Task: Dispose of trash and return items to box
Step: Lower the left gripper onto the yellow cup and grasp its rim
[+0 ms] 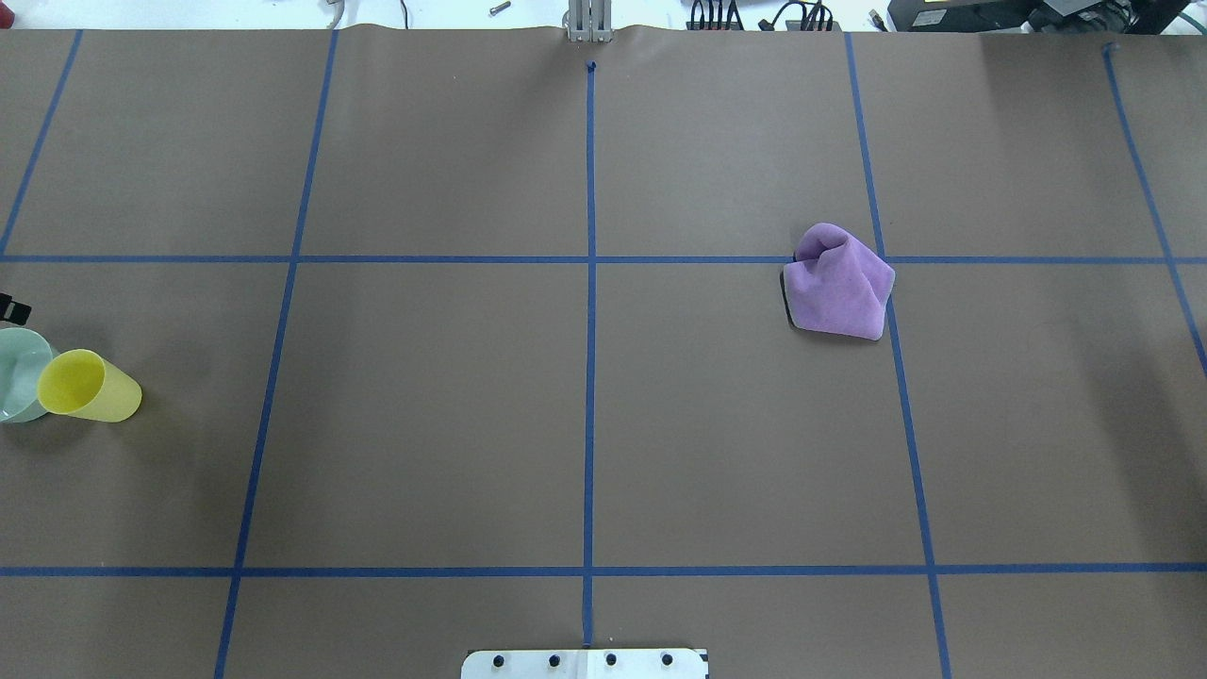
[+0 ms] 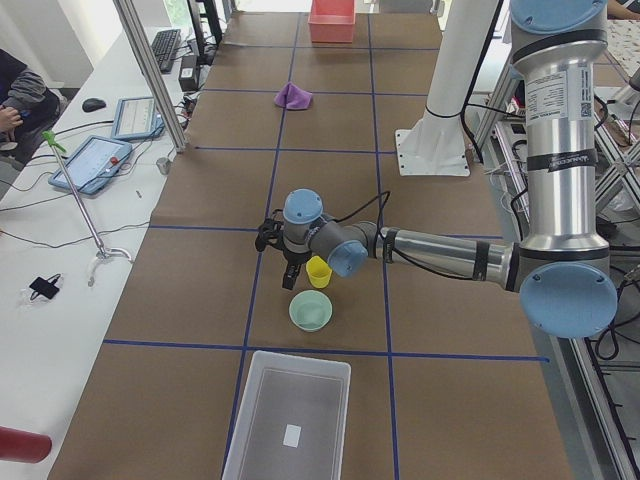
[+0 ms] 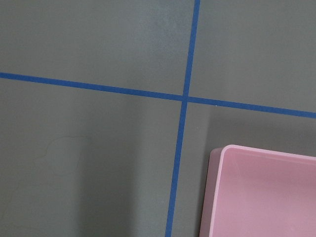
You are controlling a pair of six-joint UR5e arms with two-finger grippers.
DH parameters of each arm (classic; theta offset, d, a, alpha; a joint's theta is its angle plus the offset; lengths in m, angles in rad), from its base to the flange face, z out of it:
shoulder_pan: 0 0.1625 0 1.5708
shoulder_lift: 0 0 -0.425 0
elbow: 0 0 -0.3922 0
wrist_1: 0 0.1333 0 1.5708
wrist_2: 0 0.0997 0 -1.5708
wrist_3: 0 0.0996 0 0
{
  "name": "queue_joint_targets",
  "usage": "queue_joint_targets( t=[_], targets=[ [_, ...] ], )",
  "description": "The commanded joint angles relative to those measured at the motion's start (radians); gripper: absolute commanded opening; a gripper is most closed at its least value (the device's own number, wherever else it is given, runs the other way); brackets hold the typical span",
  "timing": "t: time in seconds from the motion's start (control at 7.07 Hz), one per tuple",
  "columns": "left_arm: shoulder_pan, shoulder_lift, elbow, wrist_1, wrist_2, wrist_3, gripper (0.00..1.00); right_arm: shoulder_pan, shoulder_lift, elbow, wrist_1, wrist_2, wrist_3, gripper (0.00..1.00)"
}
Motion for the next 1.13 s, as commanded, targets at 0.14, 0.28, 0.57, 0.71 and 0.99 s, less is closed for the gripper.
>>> queue_joint_targets(
  t=[0.14, 0.28, 0.57, 0.71, 0.99],
  targets=[
    [0.059, 0.022, 0.060, -0.149, 0.011, -0.035, 0.98, -0.001, -0.002, -0.002, 0.000, -0.002, 0.000, 1.00],
    [0.078, 0.022, 0.060, -0.150, 0.011, -0.050, 0.96, 0.000, -0.003, -0.002, 0.000, -0.002, 0.000, 1.00],
    [0.099, 0.025, 0.063, -0.176, 0.013, -0.046, 0.30, -0.001, -0.003, -0.002, 0.000, -0.002, 0.000, 1.00],
    [0.101, 0.046, 0.063, -0.201, 0.014, -0.041, 0.02, -0.001, -0.003, -0.002, 0.000, -0.002, 0.000, 1.00],
    [0.101, 0.086, 0.062, -0.271, 0.013, -0.040, 0.00, -0.001, -0.003, -0.002, 0.001, -0.002, 0.000, 1.00]
  ],
)
